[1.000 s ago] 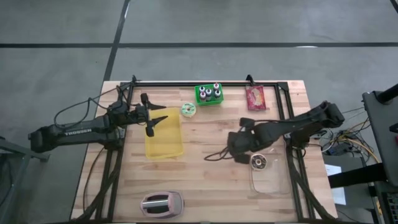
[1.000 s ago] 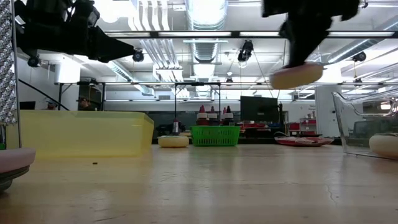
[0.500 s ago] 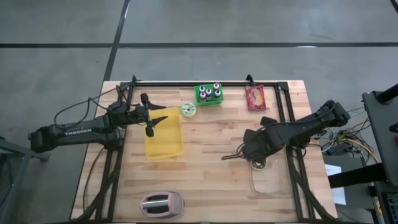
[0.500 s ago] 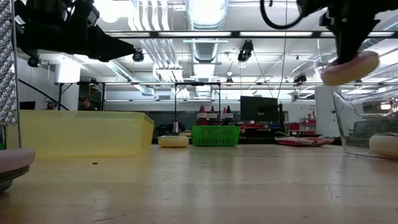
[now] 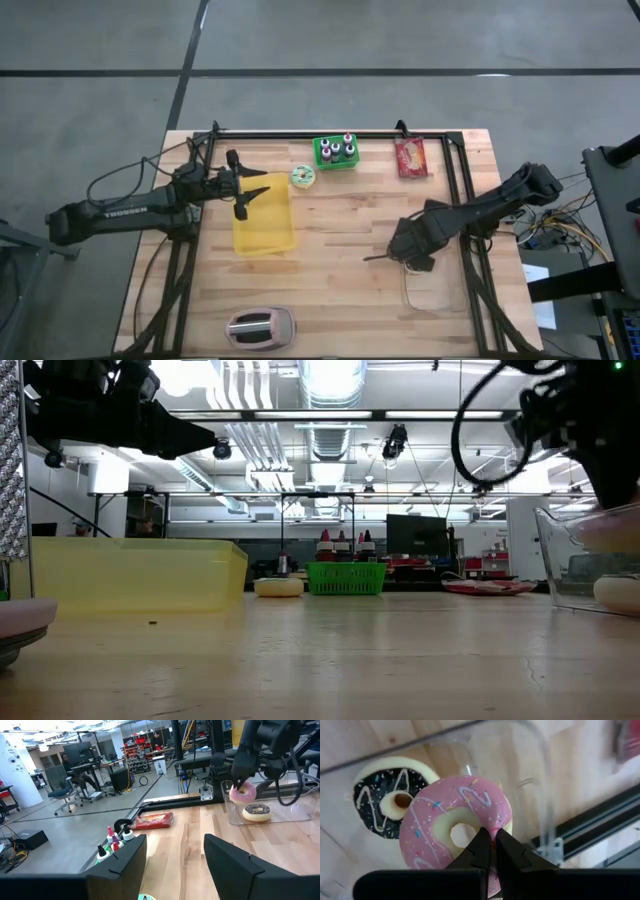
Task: Pick & Place Food Item
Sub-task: Put the pink donut into the transparent bin
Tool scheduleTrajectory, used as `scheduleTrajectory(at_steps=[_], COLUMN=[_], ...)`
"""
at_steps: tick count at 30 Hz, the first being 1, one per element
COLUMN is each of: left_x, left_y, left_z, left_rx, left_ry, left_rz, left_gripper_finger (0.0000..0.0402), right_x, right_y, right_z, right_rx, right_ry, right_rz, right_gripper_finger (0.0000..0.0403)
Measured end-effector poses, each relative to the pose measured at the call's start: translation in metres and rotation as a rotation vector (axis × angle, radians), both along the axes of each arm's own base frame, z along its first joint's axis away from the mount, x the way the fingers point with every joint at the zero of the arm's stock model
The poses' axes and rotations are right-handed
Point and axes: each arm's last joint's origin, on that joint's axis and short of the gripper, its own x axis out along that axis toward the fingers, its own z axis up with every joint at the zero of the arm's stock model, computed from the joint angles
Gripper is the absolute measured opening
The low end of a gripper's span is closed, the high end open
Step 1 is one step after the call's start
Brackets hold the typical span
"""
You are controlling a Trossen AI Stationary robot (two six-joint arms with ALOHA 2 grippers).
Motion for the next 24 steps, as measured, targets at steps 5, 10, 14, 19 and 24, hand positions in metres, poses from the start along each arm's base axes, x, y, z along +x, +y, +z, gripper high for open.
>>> scheduleTrajectory(at_steps=[5, 10, 14, 19, 24], left_x=[0.000, 0.000, 0.000, 0.000, 0.000], left_y=[0.000, 0.000, 0.000, 0.000, 0.000], left_z=[0.000, 0.000, 0.000, 0.000, 0.000], left_rx=[0.000, 0.000, 0.000, 0.000, 0.000], left_ry=[0.000, 0.000, 0.000, 0.000, 0.000], left_rz=[0.000, 0.000, 0.000, 0.000, 0.000], left_gripper_finger=[0.0202, 0.0202, 0.0202, 0.0202, 0.0202], right_x=[-0.005, -0.009, -0.009, -0.007, -0.005], right_y=[-0.001, -0.003, -0.002, -0.002, -0.001], right_z=[-0.020, -0.030, -0.033, -0.030, -0.027], right_rx=[0.020, 0.016, 0.022, 0.027, 0.029], right_ry=[0.016, 0.020, 0.009, -0.007, -0.022], right_rz=[-0.006, -0.012, -0.043, -0.077, -0.086], right_gripper_finger=[0.0008, 0.0012, 0.0029, 0.0073, 0.0135])
